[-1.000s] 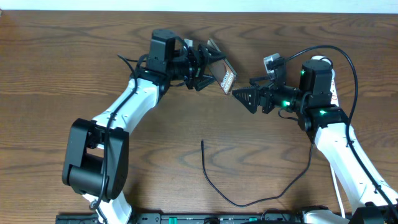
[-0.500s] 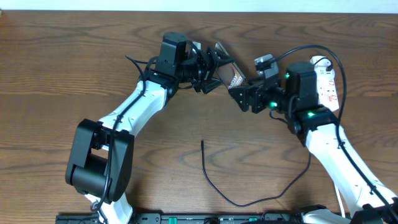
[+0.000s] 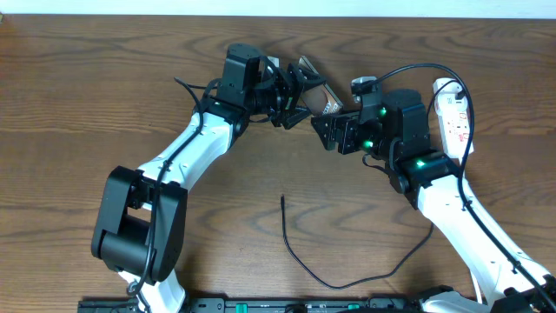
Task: Plug charger to phone and switch on socket
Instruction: 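Move the right gripper toward the phone held by the left gripper, then close the right gripper on the phone's edge beside the left gripper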
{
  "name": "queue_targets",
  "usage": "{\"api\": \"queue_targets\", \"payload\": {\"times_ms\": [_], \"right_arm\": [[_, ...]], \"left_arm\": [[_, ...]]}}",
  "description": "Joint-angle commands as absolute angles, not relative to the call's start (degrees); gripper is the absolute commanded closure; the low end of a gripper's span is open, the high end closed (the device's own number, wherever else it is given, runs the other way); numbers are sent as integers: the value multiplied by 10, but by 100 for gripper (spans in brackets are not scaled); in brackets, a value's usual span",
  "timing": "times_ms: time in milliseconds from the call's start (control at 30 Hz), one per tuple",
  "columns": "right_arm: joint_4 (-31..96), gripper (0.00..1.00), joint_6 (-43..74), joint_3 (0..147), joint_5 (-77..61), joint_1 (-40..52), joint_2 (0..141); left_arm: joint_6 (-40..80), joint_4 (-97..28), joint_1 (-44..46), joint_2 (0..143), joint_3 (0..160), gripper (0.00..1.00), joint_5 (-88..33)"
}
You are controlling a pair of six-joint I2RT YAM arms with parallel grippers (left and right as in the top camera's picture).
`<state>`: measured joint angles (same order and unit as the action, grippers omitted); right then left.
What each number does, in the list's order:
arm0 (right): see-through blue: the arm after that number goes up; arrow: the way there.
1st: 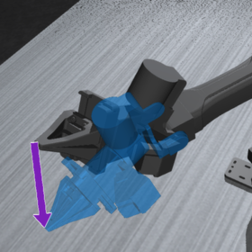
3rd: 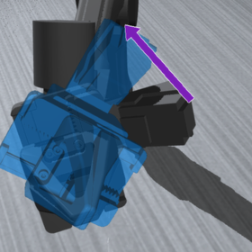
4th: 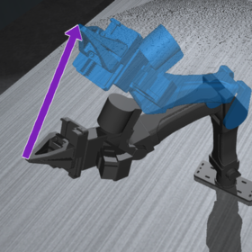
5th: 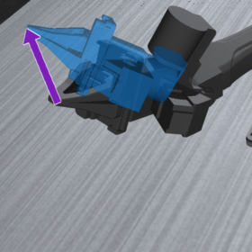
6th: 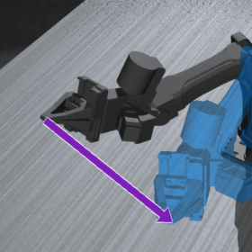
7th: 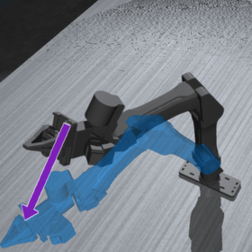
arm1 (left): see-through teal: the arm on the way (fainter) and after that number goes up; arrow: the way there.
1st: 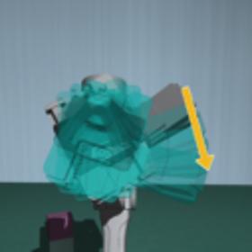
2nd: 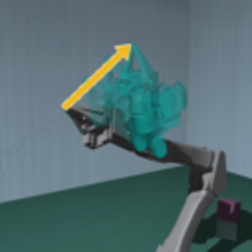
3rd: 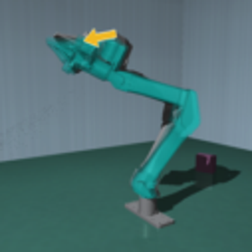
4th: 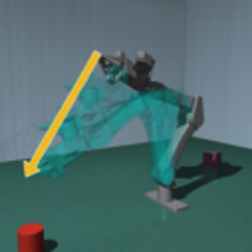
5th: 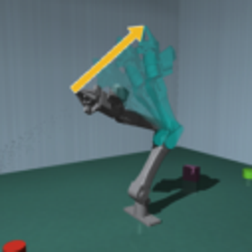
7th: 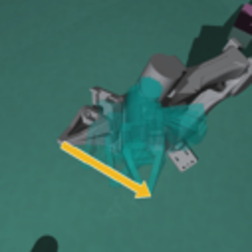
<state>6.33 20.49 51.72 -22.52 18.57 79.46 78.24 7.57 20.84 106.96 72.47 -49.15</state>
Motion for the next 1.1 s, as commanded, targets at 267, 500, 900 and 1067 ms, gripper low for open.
{"api": "queue_targets", "payload": {"times_ms": [267,500,900,1067], "right_arm": [[59,19,206,528,-221,195,795],[60,20,183,528,-213,195,795],[57,25,197,528,-189,195,795],[58,25,197,528,-180,195,795]], "left_arm": [[788,83,207,1047,743,92,-528],[788,83,211,1047,743,93,-547],[788,83,230,1047,743,92,-547],[792,83,230,1047,743,93,-548]]}}
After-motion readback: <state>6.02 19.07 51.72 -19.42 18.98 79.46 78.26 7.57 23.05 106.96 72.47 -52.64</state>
